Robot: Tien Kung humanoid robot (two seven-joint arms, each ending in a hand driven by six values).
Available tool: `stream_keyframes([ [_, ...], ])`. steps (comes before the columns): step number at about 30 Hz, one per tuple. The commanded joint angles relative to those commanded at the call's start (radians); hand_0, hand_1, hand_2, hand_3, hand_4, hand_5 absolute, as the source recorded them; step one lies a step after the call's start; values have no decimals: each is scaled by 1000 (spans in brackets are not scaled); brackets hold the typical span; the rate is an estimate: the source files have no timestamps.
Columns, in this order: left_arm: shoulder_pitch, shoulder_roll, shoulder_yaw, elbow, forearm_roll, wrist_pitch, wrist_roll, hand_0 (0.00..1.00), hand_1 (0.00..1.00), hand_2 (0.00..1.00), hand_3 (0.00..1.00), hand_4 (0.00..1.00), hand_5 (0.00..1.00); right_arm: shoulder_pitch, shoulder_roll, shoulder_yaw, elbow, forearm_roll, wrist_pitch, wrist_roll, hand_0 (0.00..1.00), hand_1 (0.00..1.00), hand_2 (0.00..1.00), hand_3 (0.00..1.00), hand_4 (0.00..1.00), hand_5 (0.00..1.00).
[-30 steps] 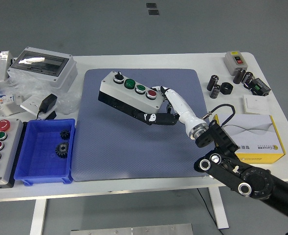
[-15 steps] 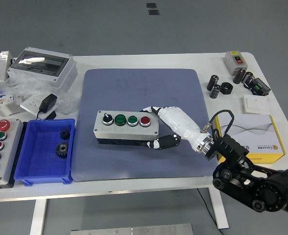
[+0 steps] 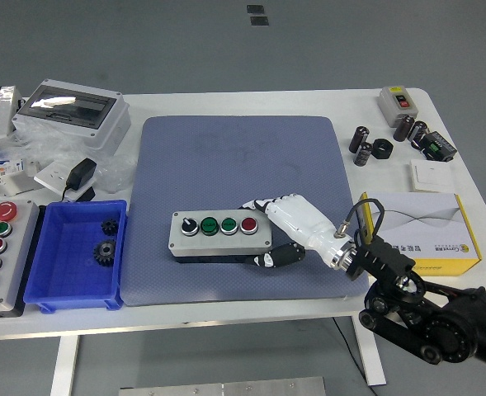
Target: Pick up the button,place it on the desk,press the button,press the button
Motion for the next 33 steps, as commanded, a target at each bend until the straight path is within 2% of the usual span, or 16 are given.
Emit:
stream_keyframes([
  [2,1,0,-1,0,2,0,0,615,605,556,611,606,340,-1,-3,1,3,14,11,-5,422,374,344,409,214,2],
  [7,0,2,-5,0,7,-4,-4,615,605,556,611,606,340,-5,-5,14,5,37,46,-22,422,374,344,409,214,2],
  [8,-1,3,-5,0,8,-4,-3,615,605,556,611,606,342,-6,-6,17,5,44,55,-25,463,457,413,488,310,2],
  [13,-2,4,0,0,7,-5,0,615,605,556,611,606,342,-11,-9,31,4,72,88,-30,463,457,413,488,310,2],
  [14,-3,5,1,0,7,-4,1,614,605,555,611,606,345,-12,-10,33,3,76,94,-31,706,673,647,672,277,2],
  [19,-4,5,1,0,10,-4,2,614,605,555,611,606,345,-15,-18,42,10,99,109,-24,706,673,647,672,277,2],
  [20,-4,5,0,0,11,-4,2,615,605,555,609,608,345,-15,-20,43,12,104,111,-22,817,771,780,792,399,2],
  [25,-5,4,-1,0,13,-4,2,615,605,555,609,608,345,-15,-27,47,22,115,113,-15,817,771,780,792,399,2],
  [26,-6,4,-1,0,14,-4,2,614,606,553,607,611,341,-15,-28,47,23,116,113,-14,856,814,830,858,505,8],
  [31,-6,3,-1,0,14,-4,2,614,606,553,607,611,341,-13,-34,43,30,119,114,-13,856,814,830,858,505,8],
  [32,-6,4,0,0,14,-4,2,614,605,553,606,609,338,-13,-35,42,31,120,115,-13,872,825,841,880,539,60],
  [33,-6,4,0,0,13,-4,2,614,605,553,606,609,338,-12,-36,40,32,123,115,-12,872,825,841,880,539,60],
])
